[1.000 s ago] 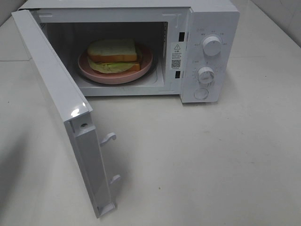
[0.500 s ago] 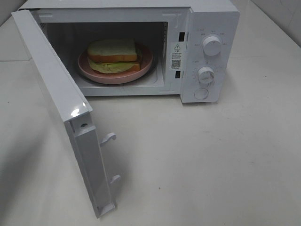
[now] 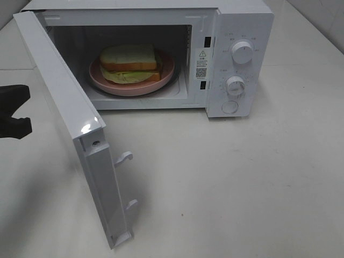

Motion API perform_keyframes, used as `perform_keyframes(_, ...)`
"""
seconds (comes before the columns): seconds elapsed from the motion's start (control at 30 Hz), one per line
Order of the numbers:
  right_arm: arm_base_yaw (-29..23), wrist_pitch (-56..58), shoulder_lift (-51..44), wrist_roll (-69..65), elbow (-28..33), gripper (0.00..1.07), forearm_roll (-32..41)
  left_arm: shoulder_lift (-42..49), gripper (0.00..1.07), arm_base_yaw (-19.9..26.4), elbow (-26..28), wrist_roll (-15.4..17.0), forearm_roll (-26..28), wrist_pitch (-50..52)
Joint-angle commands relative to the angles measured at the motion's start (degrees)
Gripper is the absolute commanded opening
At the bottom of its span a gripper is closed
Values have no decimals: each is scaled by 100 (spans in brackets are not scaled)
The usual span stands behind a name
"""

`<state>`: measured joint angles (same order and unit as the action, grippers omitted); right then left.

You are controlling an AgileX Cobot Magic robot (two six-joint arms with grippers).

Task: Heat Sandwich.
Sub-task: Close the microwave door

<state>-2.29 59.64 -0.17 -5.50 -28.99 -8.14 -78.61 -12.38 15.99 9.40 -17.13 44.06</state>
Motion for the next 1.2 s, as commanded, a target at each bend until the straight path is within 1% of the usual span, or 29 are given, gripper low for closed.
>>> perform_keyframes(0.03, 34, -17, -160, 52, 11, 76, 11, -52, 0, -275, 40, -206, 372, 132)
perform_keyframes(0.1, 34, -17, -160, 52, 11, 76, 11, -69, 0, -321, 40, -258, 453, 132)
perform_keyframes(0.13, 34, -17, -160, 52, 11, 76, 11, -120, 0, -430, 40, -275, 550, 143)
perform_keyframes(0.4, 34, -17, -160, 52, 11, 76, 11, -321, 0, -745, 69, -281, 653, 269)
perform_keyframes(0.47, 34, -17, -160, 52, 11, 76, 11, -401, 0, -945, 160, -292, 716, 246)
perform_keyframes(0.57, 34, -17, -160, 52, 11, 76, 11, -453, 0, -1071, 269, -309, 791, 246)
perform_keyframes(0.83, 34, -17, -160, 52, 11, 76, 11, -796, 0, -1478, 859, -327, 985, 183)
perform_keyframes(0.87, 34, -17, -160, 46, 11, 76, 6, -888, 0, -1610, 985, -327, 985, 172)
perform_keyframes(0.9, 34, -17, -160, 46, 11, 76, 6, -888, 0, -1610, 985, -327, 985, 172)
perform_keyframes(0.97, 34, -17, -160, 46, 11, 76, 6, -997, 0, -1776, 1134, -384, 1037, 143)
perform_keyframes(1.0, 34, -17, -160, 46, 11, 76, 6, -1054, 0, -1845, 1192, -424, 1083, 120)
perform_keyframes(1.03, 34, -17, -160, 46, 11, 76, 6, -1146, 0, -1994, 1352, -516, 1249, 40)
perform_keyframes(1.2, 34, -17, -160, 46, 11, 76, 6, -1266, 0, -2194, 1564, -573, 1507, -103)
